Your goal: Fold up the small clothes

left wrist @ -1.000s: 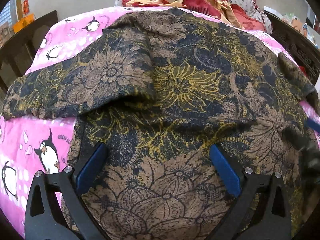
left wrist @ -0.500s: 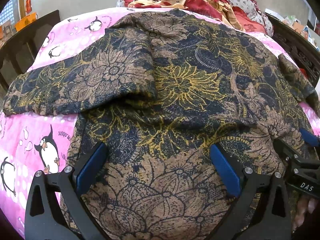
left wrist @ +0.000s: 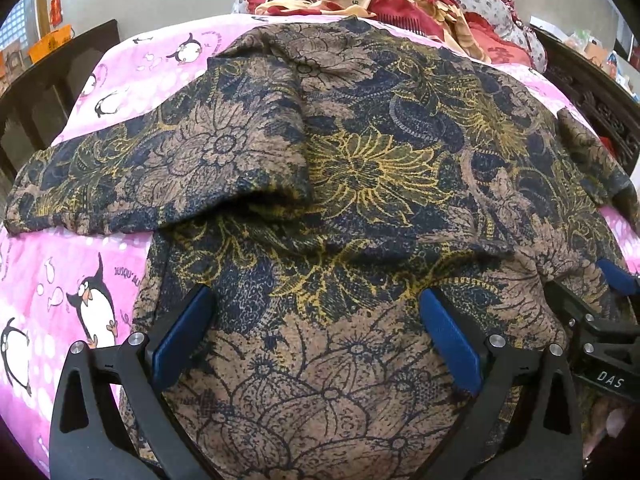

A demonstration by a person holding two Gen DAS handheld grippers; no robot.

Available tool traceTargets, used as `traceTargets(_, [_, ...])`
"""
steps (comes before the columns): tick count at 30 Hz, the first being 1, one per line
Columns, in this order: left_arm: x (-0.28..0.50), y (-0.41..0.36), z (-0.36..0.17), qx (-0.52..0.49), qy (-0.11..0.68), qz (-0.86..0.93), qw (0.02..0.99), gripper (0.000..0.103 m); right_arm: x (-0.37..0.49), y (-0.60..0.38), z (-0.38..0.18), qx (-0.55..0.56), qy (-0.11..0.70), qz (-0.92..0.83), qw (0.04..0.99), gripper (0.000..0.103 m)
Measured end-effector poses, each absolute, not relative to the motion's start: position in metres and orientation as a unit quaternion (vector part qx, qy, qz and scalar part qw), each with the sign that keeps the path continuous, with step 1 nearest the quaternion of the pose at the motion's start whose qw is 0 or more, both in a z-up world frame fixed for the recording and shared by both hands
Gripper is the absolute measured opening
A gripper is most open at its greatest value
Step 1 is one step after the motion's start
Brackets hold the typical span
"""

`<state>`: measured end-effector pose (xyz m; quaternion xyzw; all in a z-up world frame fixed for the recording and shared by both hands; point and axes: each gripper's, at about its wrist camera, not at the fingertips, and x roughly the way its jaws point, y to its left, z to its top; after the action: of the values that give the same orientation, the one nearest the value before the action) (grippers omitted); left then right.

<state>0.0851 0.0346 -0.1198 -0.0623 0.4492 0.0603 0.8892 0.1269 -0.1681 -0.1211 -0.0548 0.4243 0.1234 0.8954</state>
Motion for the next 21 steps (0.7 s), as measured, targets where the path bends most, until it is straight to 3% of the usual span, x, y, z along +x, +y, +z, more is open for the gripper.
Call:
traceTargets(6, [0.053, 0.084, -0.063, -0.085, 0.402, 0.056, 0.91, 0.103, 0.125, -0.168, -0.121, -0.055, 0.422, 0.123, 0.896, 0.103])
traceTargets(12, [0.034, 0.24, -0.035, -0.232, 0.38, 0.078, 0.892, 0.102, 0.125, -0.168, -0.121, -0.056, 0.421, 0.123, 0.897, 0.103])
traceTargets(15, [0.022, 0.302, -0.044, -0.316, 0.369, 0.103, 0.868, 0.092, 0.125, -0.169, -0.121, -0.056, 0.421, 0.122, 0.897, 0.103])
traceTargets(17, [0.014, 0.333, -0.068, -0.424, 0.357, 0.082, 0.828, 0.088, 0.125, -0.169, -0.121, -0.056, 0.421, 0.123, 0.897, 0.103])
traceTargets(21, [0.017, 0.346, -0.103, -0.499, 0.354, 0.063, 0.789, 0.082, 0.125, -0.169, -0.121, -0.056, 0.421, 0.123, 0.897, 0.103])
